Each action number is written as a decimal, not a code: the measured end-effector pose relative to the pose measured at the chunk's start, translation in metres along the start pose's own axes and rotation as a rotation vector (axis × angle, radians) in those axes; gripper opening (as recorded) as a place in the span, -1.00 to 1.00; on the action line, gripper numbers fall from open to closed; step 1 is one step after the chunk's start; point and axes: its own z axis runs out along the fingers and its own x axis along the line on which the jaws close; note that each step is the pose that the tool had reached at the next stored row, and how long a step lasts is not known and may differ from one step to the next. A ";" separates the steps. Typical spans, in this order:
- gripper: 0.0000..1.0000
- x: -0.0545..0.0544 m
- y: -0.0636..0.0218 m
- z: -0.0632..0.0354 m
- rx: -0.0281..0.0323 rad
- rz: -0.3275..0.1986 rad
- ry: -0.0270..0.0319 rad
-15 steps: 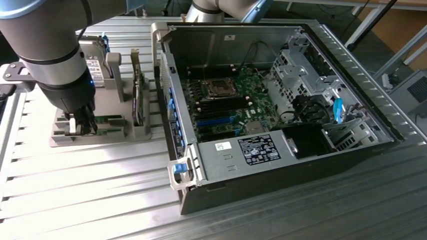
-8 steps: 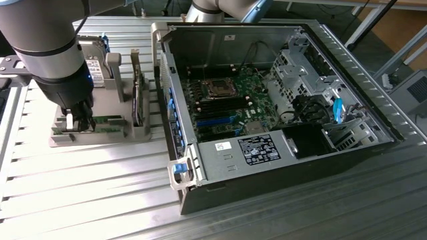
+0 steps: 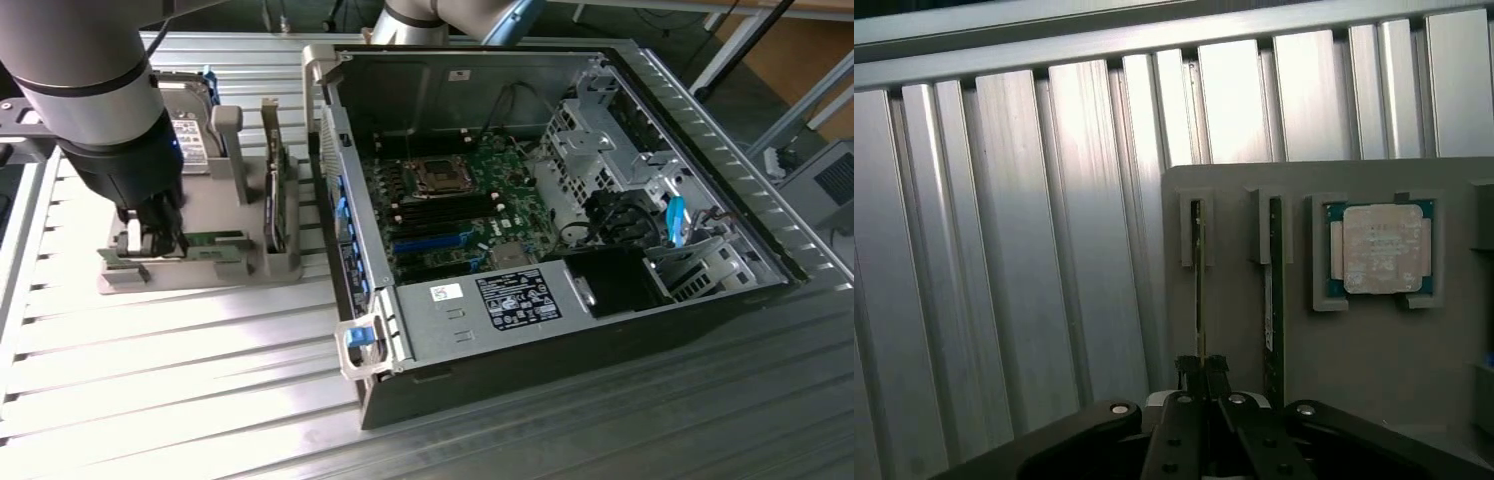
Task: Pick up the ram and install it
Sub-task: 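Pick up the ram and move it above insertion slot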
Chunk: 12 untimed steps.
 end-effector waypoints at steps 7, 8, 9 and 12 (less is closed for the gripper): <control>-0.78 0.000 0.0000 -0.0149 0.0007 0.000 0.0050; -0.78 0.000 0.0000 -0.0161 0.0007 0.000 0.0052; -0.78 0.000 0.0000 -0.0171 0.0007 0.000 0.0053; -0.78 0.000 0.0000 -0.0194 0.0007 0.000 0.0057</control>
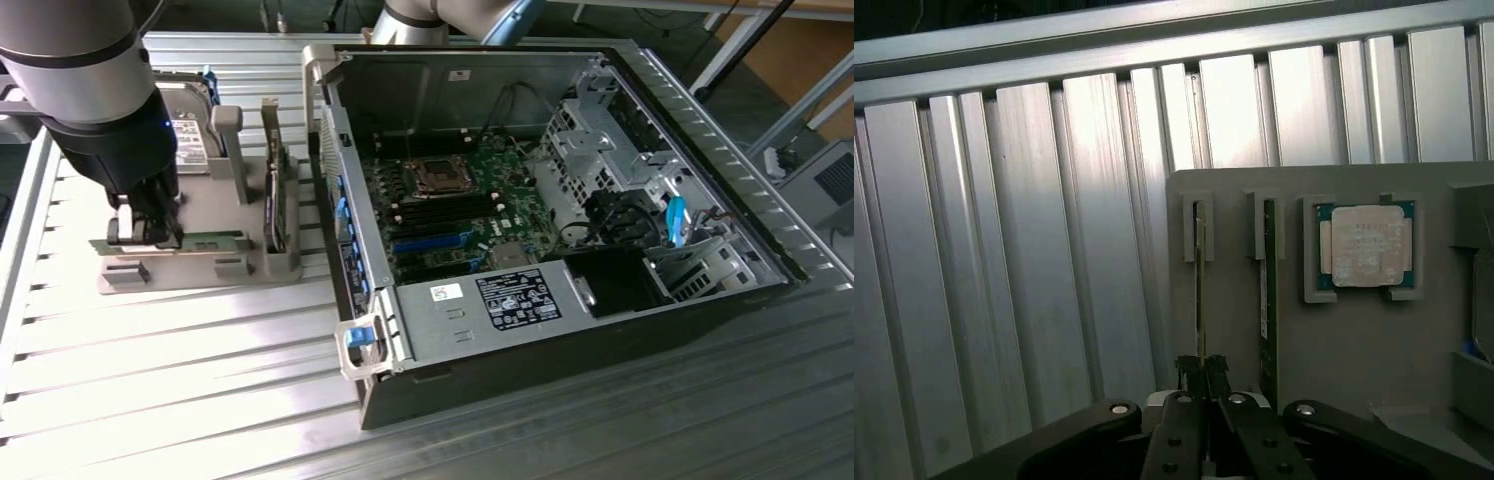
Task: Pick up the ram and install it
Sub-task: 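Pick up the ram and move it above insertion slot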
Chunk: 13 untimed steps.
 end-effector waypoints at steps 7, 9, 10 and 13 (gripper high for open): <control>-0.78 0.000 0.0000 -0.0079 0.0010 0.000 0.0062; -0.78 0.000 0.0000 -0.0089 0.0010 0.000 0.0076; -0.78 0.000 0.0000 -0.0096 0.0010 0.000 0.0083; -0.78 0.000 0.0000 -0.0111 0.0012 0.000 0.0095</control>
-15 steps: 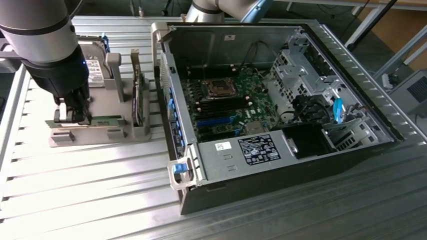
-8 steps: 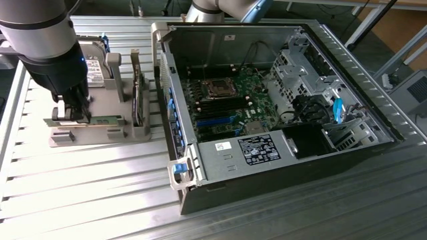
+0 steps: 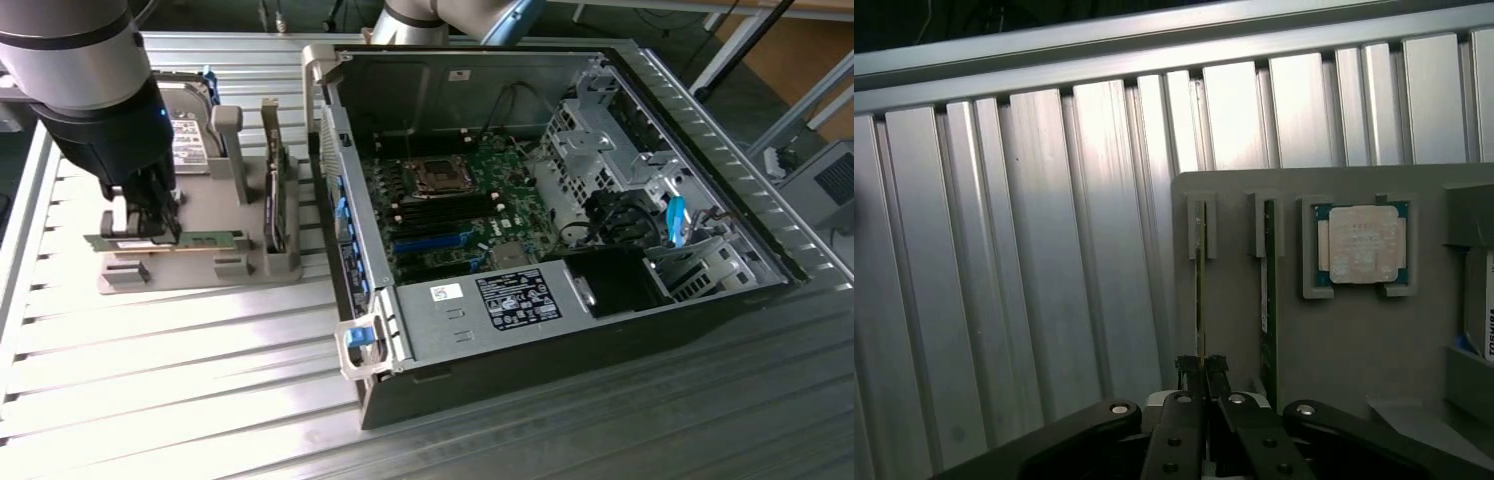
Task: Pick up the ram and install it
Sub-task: 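Pick up the ram and move it above insertion slot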
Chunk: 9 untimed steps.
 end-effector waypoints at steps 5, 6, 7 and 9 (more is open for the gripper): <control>-0.78 0.000 -0.0001 -0.0025 0.0003 0.000 0.0022; -0.78 0.000 -0.0001 -0.0032 0.0002 0.000 0.0028; -0.78 0.000 0.0000 -0.0037 0.0004 0.000 0.0034; -0.78 0.000 0.0000 -0.0043 0.0005 0.000 0.0039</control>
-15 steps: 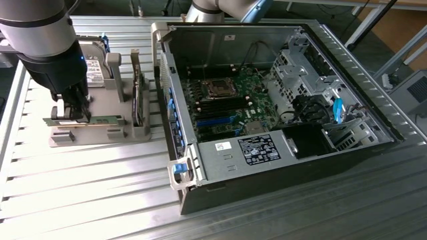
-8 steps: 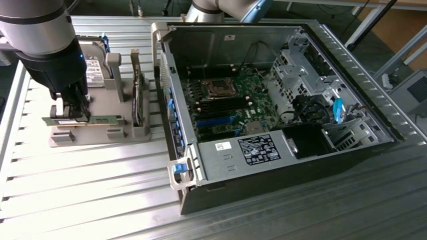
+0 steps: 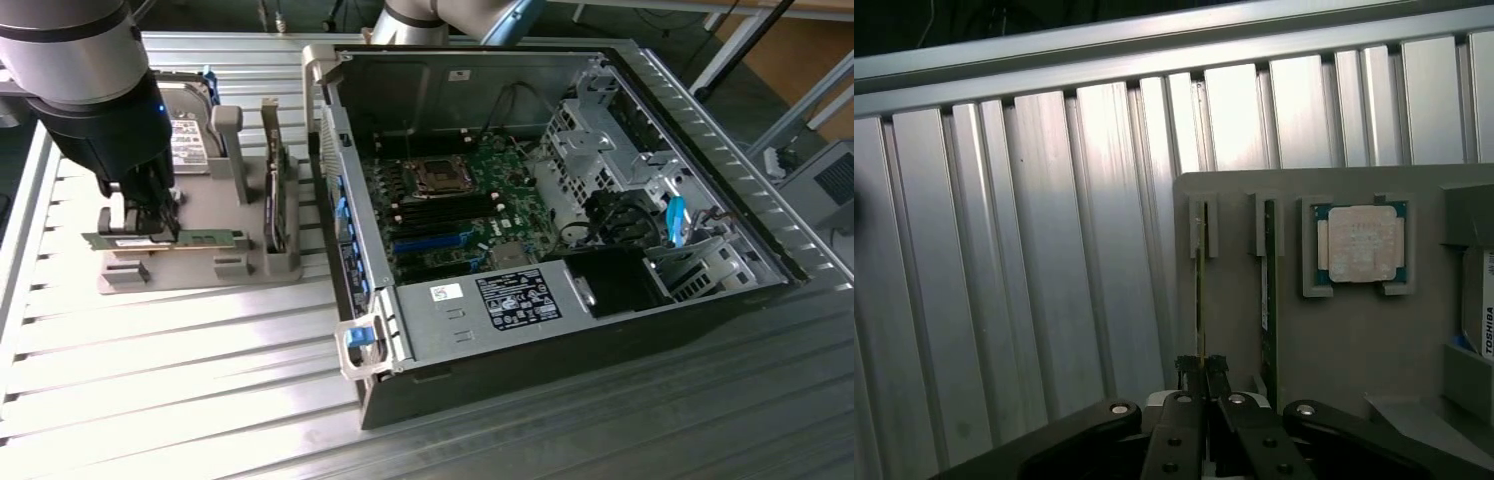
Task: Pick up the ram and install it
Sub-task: 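Pick up the ram and move it above insertion slot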
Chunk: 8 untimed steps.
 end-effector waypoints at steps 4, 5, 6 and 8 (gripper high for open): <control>-0.78 0.000 0.0000 -0.0016 0.0002 0.000 0.0016; -0.78 0.000 0.0000 -0.0019 0.0002 0.000 0.0019; -0.78 0.000 0.0000 -0.0022 0.0003 0.000 0.0023; -0.78 0.000 0.0000 -0.0032 0.0004 0.000 0.0032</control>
